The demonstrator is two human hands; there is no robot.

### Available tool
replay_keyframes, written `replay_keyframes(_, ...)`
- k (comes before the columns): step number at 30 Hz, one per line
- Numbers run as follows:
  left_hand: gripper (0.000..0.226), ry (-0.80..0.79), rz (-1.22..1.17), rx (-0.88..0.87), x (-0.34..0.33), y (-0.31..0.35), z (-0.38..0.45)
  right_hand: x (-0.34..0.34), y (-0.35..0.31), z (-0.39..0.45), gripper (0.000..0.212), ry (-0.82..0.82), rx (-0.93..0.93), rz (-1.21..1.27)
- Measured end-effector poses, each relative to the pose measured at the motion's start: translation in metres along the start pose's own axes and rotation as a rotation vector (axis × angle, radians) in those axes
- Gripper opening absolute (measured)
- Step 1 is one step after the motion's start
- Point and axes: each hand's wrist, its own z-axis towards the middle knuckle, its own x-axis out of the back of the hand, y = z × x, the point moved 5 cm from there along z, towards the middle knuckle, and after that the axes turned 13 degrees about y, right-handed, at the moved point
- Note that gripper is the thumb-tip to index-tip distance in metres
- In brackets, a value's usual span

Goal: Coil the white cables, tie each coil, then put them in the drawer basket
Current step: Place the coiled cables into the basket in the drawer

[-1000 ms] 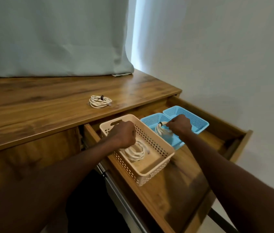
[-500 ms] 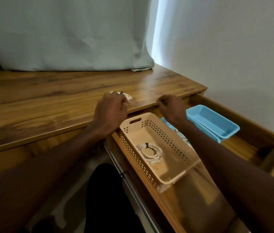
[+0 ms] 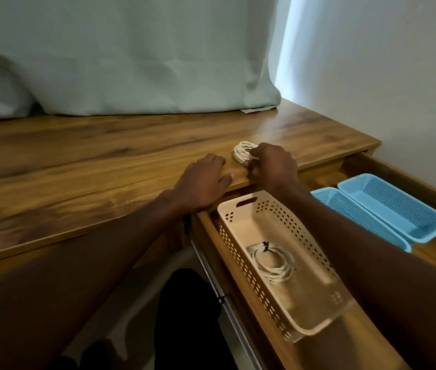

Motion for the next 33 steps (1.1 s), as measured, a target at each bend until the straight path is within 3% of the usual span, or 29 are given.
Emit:
replay_keyframes(4,0.068,-0.158,0.073,-0.209,-0.046,0.056,0.028,0.038,0.080,-0.008,0.024,0.106,-0.231,-0.129)
replay_keyframes(7,0.086,-0.263,0.192,-0.248,-0.084,0.092,0.039,0.066,0.143,-0.024,0.025,0.136,-0.417,-0.230)
replay_keyframes(14,0.100,-0.158,0.238,-0.321,-0.104,0.100,0.054,0.086,0.260,-0.053,0.033,0.000,-0.629,-0.410)
replay_keyframes(19,0.105,-0.197,0.203,-0.282,-0.104,0.098,0.056,0.067,0.288,-0.070,0.025,-0.143,-0.634,-0.319)
replay_keyframes(23,0.094,-0.227,0.151,-0.189,-0.096,0.106,0.049,0.094,0.273,-0.076,0.026,0.069,-0.556,-0.220)
replay_keyframes(25,0.103,-0.223,0.081,-0.174,-0.088,0.132,0.027,0.117,0.260,-0.085,0.028,0.142,-0.479,-0.145)
replay_keyframes(28,0.119,-0.200,-0.050,-0.304,-0.076,0.202,-0.029,0.156,0.238,-0.117,0.030,0.148,-0.350,-0.052)
replay_keyframes(33,0.124,-0.294,-0.128,-0.400,-0.060,0.301,-0.109,0.209,0.204,-0.187,0.030,0.188,-0.225,0.087)
